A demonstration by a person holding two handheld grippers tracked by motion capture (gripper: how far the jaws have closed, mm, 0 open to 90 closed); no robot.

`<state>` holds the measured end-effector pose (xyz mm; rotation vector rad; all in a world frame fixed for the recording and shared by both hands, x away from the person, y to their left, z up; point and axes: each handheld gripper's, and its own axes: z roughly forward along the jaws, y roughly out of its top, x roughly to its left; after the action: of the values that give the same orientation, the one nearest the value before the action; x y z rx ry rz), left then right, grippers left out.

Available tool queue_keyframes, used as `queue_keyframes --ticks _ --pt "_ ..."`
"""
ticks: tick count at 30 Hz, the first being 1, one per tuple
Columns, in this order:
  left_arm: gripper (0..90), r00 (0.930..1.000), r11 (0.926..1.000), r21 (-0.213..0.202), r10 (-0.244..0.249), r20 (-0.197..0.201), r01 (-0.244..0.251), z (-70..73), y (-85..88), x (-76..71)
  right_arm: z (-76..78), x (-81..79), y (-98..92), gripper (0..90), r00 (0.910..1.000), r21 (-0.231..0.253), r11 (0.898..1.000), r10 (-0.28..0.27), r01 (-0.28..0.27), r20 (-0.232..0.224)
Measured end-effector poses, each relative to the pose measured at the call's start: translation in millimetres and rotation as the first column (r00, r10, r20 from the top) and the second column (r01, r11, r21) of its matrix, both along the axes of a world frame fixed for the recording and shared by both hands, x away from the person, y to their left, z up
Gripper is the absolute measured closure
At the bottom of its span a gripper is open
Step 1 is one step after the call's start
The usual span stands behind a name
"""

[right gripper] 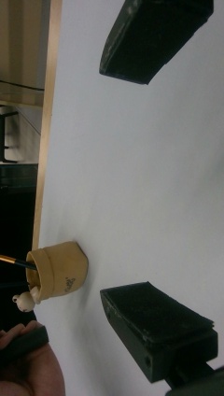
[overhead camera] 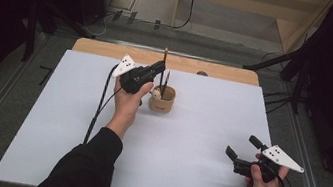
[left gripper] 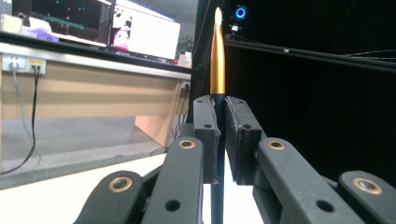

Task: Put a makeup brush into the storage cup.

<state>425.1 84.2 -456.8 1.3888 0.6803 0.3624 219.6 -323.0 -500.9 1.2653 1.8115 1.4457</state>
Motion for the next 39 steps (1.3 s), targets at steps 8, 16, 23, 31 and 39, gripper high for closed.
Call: queue_keyframes --ticks 8,16,23,31,39 --pt "84.2 0.9987 0.9998 0.0 0.021 -0.046 -0.022 -16.2 4.6 -0.6 0.2 -0.3 -0.2 0.0 1.0 0.003 1.0 0.0 0.0 0.002" --pt "84.0 0.997 0.9993 0.035 0.013 -0.076 -0.01 -22.0 4.4 -2.1 -0.5 0.5 0.5 0.0 1.0 0.001 1.0 0.003 -0.003 0.0" --pt "79.3 0.9948 0.9978 0.066 0.017 -0.101 -0.01 -20.0 9.3 -4.8 -1.0 0.4 0.2 0.0 1.0 0.0 1.0 0.002 -0.002 -0.002" --pt "47.1 0.9831 0.9954 0.088 0.052 -0.175 -0.037 -10.7 25.3 -9.8 -0.4 -0.1 -0.9 0.0 1.0 0.005 1.0 -0.003 0.003 -0.001" --pt "0.0 0.9773 0.993 0.118 0.017 -0.211 0.008 -0.9 47.0 -27.5 0.0 0.0 0.8 0.0 1.0 -0.002 1.0 0.0 0.0 -0.002"
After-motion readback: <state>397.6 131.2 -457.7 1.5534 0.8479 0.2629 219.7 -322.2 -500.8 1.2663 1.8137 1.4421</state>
